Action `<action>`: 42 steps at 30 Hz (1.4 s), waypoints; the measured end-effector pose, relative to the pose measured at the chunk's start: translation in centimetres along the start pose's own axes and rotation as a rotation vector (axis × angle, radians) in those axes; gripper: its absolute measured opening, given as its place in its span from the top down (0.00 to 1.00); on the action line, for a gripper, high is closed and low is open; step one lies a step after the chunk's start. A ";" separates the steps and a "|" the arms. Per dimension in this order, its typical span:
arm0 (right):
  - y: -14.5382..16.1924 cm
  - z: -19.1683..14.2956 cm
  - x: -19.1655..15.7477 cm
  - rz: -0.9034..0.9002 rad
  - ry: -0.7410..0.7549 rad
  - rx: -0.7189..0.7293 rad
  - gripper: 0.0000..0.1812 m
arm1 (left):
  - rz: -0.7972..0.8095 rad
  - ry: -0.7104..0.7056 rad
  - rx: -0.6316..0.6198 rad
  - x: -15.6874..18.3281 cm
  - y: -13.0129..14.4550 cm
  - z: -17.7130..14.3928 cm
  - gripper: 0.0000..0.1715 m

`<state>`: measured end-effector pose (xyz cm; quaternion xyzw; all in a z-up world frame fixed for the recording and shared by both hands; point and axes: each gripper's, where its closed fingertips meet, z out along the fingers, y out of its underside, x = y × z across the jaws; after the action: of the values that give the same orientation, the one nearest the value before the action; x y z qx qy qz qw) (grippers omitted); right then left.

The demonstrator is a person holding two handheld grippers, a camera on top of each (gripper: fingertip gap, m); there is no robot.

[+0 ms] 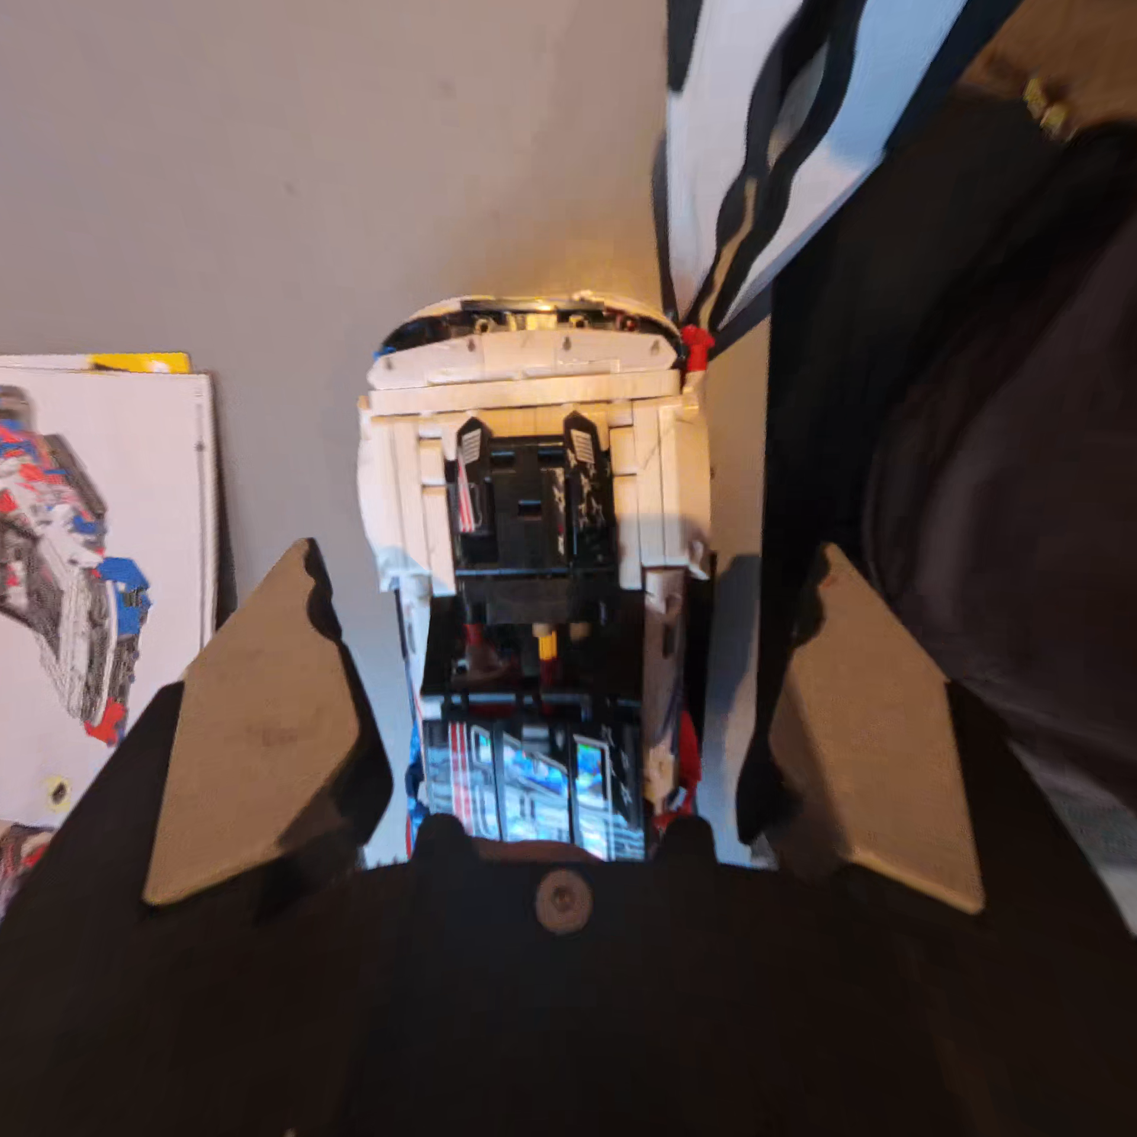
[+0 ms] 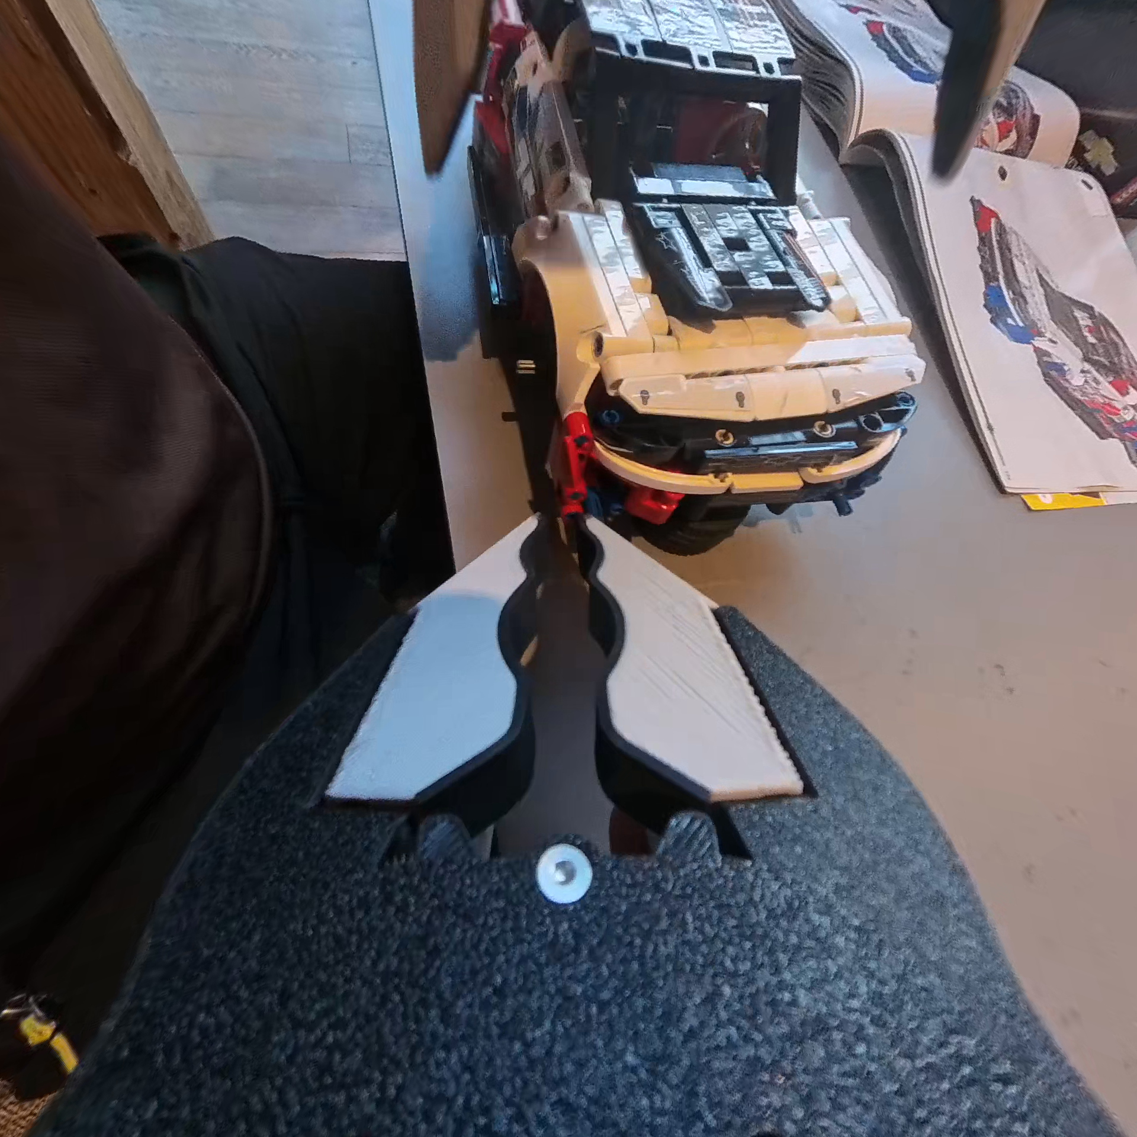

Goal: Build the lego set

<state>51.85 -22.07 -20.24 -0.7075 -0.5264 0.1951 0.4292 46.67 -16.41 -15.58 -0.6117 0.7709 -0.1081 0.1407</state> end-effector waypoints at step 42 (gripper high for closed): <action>-0.1 -0.4 0.9 -0.450 0.379 -0.010 0.95 | -0.041 0.030 -0.142 -0.9 2.4 4.4 0.17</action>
<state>52.39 -21.41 -19.76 -0.5991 -0.5814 -0.0433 0.5488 46.19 -14.92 -20.42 -0.6340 0.7660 -0.0652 0.0833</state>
